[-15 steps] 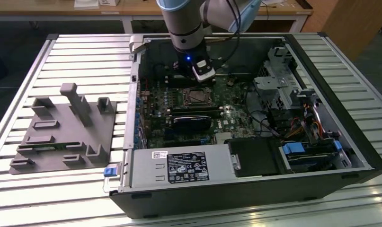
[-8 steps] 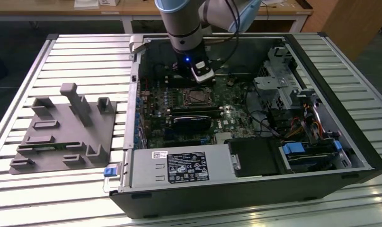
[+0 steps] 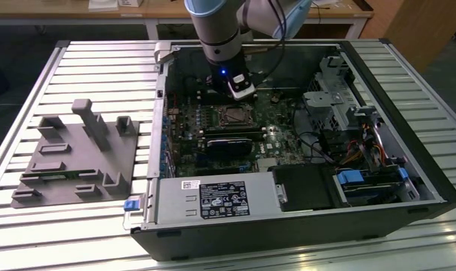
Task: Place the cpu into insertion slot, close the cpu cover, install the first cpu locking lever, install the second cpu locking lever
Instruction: 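Install the first cpu locking lever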
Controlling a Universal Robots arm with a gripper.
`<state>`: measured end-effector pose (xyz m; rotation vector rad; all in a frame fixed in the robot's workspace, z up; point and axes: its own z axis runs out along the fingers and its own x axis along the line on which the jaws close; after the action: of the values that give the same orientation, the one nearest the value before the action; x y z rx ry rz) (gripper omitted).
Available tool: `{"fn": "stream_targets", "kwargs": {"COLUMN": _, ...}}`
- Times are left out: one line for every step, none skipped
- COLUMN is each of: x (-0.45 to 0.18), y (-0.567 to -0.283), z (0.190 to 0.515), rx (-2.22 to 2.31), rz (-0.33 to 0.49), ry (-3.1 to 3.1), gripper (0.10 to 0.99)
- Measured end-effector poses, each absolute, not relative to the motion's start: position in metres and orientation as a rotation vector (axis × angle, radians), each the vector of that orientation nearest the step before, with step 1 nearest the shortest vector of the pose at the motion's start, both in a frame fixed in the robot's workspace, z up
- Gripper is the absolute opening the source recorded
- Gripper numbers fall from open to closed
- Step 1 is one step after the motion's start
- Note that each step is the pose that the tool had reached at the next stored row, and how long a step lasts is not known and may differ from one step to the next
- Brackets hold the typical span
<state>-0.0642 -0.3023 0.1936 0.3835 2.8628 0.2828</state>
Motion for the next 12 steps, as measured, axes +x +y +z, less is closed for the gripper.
{"fn": "stream_targets", "kwargs": {"x": -0.0642, "y": -0.3026, "z": 0.1932, "rx": 0.384, "rz": 0.283, "ry": 2.862, "gripper": 0.106}}
{"fn": "stream_targets", "kwargs": {"x": -0.0642, "y": -0.3030, "z": 0.1929, "rx": 0.385, "rz": 0.283, "ry": 2.862, "gripper": 0.106}}
{"fn": "stream_targets", "kwargs": {"x": -0.0642, "y": -0.3035, "z": 0.1926, "rx": 0.387, "rz": 0.282, "ry": 2.862, "gripper": 0.106}}
{"fn": "stream_targets", "kwargs": {"x": -0.0642, "y": -0.3040, "z": 0.1924, "rx": 0.388, "rz": 0.282, "ry": 2.862, "gripper": 0.106}}
{"fn": "stream_targets", "kwargs": {"x": -0.0643, "y": -0.3044, "z": 0.1919, "rx": 0.390, "rz": 0.282, "ry": 2.861, "gripper": 0.106}}
{"fn": "stream_targets", "kwargs": {"x": -0.0643, "y": -0.3046, "z": 0.1914, "rx": 0.391, "rz": 0.282, "ry": 2.861, "gripper": 0.106}}
{"fn": "stream_targets", "kwargs": {"x": -0.0642, "y": -0.3047, "z": 0.1908, "rx": 0.391, "rz": 0.282, "ry": 2.861, "gripper": 0.106}}
{"fn": "stream_targets", "kwargs": {"x": -0.0643, "y": -0.3050, "z": 0.1903, "rx": 0.391, "rz": 0.282, "ry": 2.861, "gripper": 0.106}}
{"fn": "stream_targets", "kwargs": {"x": -0.0643, "y": -0.3052, "z": 0.1898, "rx": 0.391, "rz": 0.283, "ry": 2.861, "gripper": 0.106}}
{"fn": "stream_targets", "kwargs": {"x": -0.0643, "y": -0.3053, "z": 0.1896, "rx": 0.392, "rz": 0.288, "ry": 2.861, "gripper": 0.106}}
{"fn": "stream_targets", "kwargs": {"x": -0.0643, "y": -0.3053, "z": 0.1894, "rx": 0.393, "rz": 0.297, "ry": 2.861, "gripper": 0.106}}
{"fn": "stream_targets", "kwargs": {"x": -0.0643, "y": -0.3053, "z": 0.1892, "rx": 0.394, "rz": 0.307, "ry": 2.861, "gripper": 0.106}}
